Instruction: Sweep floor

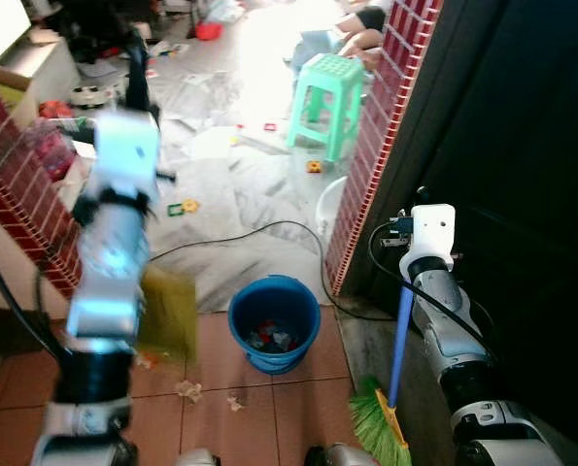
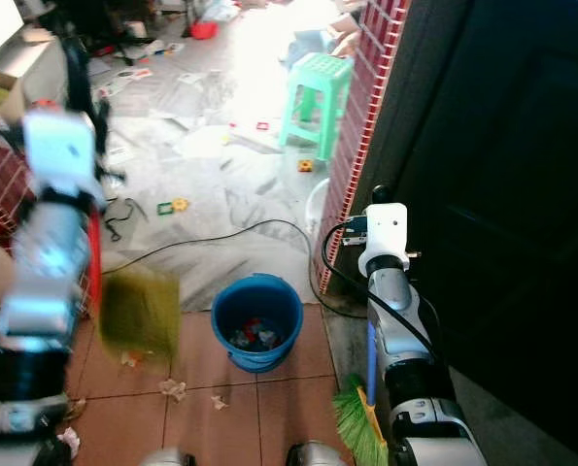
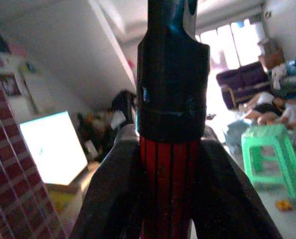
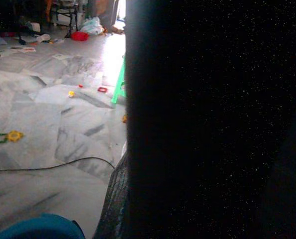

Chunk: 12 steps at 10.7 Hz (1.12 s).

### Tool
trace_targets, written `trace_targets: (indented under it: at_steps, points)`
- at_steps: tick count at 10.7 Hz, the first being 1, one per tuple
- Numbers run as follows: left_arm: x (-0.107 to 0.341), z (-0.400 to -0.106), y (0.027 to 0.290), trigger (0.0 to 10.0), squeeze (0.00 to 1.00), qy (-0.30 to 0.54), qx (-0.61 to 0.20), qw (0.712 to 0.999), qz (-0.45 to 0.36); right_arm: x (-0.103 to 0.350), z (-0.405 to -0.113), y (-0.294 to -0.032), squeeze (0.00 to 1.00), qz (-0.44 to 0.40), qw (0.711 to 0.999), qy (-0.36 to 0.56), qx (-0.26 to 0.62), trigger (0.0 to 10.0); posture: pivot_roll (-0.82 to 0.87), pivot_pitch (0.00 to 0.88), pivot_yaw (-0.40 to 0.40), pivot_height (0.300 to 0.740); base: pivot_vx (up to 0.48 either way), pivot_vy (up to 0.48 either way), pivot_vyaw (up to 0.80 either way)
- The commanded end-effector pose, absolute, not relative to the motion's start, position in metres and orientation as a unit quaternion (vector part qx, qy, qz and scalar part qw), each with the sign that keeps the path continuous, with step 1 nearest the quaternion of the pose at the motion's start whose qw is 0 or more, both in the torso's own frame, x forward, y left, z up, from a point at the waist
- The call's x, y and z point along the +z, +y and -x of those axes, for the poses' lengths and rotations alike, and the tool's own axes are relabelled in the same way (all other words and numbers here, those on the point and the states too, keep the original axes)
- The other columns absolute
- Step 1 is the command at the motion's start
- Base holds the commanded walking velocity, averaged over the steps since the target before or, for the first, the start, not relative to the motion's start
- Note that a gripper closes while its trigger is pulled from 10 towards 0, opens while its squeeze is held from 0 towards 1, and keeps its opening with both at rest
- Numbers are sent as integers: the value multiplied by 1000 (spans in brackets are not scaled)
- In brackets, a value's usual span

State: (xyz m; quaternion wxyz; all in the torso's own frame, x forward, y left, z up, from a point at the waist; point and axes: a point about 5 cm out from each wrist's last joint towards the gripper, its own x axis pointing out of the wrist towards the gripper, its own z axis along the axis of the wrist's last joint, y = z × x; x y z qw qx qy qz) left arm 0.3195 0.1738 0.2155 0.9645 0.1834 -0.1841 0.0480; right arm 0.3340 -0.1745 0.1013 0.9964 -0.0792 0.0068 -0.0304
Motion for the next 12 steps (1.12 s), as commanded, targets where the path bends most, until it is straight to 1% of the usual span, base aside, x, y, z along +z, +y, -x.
trace_targets:
  at_steps: [1,2,3,4,6,7,9,11,12]
  points:
    - [223,-317,165,10000,0,-224,41,956,-185,110,-337,-176,0,75,997,-15,-32,10000,-25,0,-51,740,0,0,0]
    - [201,-318,165,10000,0,-189,52,968,-156,111,-336,-175,0,73,997,-16,-31,10000,-30,0,-47,740,0,0,0]
    - [191,-320,165,10000,0,-167,63,973,-144,111,-336,-175,0,72,997,-17,-31,10000,-34,0,-43,740,0,0,0]
    - [172,-324,168,10000,0,-119,92,984,-95,113,-336,-174,0,71,997,-21,-30,10000,-39,0,-34,740,0,0,0]
    - [150,-327,167,10000,0,-91,107,988,-70,118,-335,-170,0,70,997,-28,-29,10000,-53,0,-13,740,0,0,0]
    - [147,-329,166,10000,0,-84,111,988,-70,119,-335,-169,0,69,997,-30,-28,10000,-56,0,-6,740,0,0,0]
    - [134,-334,155,10000,0,-65,109,990,-53,121,-331,-165,0,68,997,-35,-23,10000,-66,0,7,740,0,0,0]
    - [128,-339,132,10000,0,-67,82,994,-35,118,-329,-164,0,65,997,-29,-23,10000,-76,0,1,740,0,0,0]
    - [127,-343,126,10000,0,-70,76,994,-35,119,-328,-164,0,65,997,-28,-23,10000,-86,0,0,740,0,0,0]
